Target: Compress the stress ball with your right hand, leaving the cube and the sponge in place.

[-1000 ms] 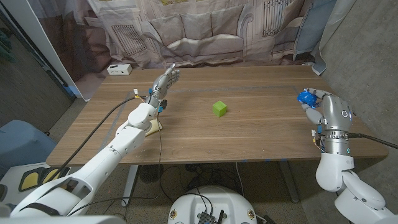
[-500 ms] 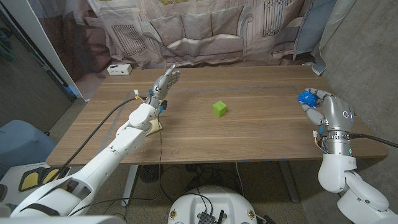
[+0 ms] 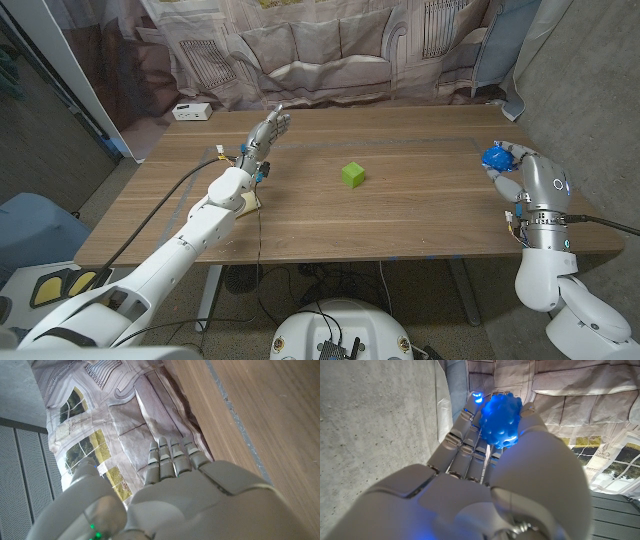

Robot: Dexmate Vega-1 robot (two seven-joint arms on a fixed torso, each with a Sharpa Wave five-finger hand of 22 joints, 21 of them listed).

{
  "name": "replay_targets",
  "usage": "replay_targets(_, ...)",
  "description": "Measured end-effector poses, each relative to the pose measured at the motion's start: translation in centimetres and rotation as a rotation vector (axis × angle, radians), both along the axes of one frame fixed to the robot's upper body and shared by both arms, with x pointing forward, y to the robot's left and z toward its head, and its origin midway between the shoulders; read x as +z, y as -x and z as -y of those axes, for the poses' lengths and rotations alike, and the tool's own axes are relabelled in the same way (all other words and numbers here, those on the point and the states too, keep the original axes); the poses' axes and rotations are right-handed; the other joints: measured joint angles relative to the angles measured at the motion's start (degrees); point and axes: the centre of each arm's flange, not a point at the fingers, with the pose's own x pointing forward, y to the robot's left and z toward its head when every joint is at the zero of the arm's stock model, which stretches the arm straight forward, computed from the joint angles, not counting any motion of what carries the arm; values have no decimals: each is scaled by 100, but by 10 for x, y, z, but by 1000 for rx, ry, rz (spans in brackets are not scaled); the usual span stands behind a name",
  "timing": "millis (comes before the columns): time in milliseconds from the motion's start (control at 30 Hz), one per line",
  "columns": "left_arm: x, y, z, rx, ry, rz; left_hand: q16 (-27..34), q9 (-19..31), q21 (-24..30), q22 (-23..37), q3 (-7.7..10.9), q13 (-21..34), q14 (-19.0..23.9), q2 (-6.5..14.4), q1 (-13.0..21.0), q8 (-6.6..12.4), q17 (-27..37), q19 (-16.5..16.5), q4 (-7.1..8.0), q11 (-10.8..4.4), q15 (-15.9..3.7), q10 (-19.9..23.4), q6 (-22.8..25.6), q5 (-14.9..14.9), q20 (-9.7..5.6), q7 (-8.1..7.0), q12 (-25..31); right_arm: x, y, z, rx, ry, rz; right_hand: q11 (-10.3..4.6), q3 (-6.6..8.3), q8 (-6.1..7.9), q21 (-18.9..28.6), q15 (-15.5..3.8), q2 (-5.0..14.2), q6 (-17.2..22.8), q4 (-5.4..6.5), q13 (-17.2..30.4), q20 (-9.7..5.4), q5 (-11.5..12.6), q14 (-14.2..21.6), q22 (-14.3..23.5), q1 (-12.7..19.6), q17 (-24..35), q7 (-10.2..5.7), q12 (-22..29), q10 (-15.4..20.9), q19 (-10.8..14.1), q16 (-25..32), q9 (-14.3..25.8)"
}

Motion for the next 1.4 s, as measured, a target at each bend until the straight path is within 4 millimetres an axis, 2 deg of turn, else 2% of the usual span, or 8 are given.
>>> replay_targets(133, -1, 0, 0, 1, 1, 0, 0, 0, 0, 0, 0, 0, 0, 0, 0, 0, 0, 0, 0, 0, 0, 0, 0, 0, 0, 0, 0, 0, 1, 1, -5, 4, -8, 20, -35, 0, -66, 35, -67, -111, 1, 0, 27, 0, -145, 0, -127, -11, 27, 0, -143, -67, -6, 0)
replay_targets(433, 0, 1, 1, -2, 3, 4, 0, 0, 0, 0, 0, 0, 0, 0, 0, 0, 0, 0, 1, -19, 0, 19, 0, 0, 0, 0, 0, 0, 5, 2, -13, 12, -26, 42, -86, 0, -110, 64, -179, -180, -3, 0, 28, 0, -176, 0, -237, -55, 18, 0, -199, -130, -46, 0)
replay_targets(900, 2, 4, 4, -4, 1, 9, 0, 0, 0, 0, -1, 0, 23, 0, 0, 0, 0, 0, 1, -31, -23, 31, 0, 0, 0, 0, 0, 0, 12, 10, -28, 19, -80, 43, -75, 45, -155, 63, -102, -180, 7, 0, 33, 36, -175, 1, -314, -56, 18, 47, -198, -124, -11, 0)
replay_targets(1000, 2, 4, 4, -4, 1, 8, 0, 0, 0, 0, 0, 0, 23, 1, -1, 0, 0, 0, 0, -31, -23, 31, 0, 0, 0, 0, 0, -1, 13, 12, -32, 19, -97, 75, -75, 67, -155, 42, -102, -180, 7, 0, 37, 36, -153, 1, -314, -56, 18, 46, -166, -93, -11, 0)
replay_targets(1400, 1, 4, 5, -3, -1, 3, 0, 0, 0, -1, 15, 0, 21, 31, -31, 0, 0, 0, -15, -31, -21, 31, 0, 0, 0, 0, 0, -4, 13, 17, -46, 32, -172, 52, -51, 88, -155, 42, -105, -157, -17, 1, 28, 58, -153, 1, -312, -80, 41, 68, -144, -84, -11, 0)
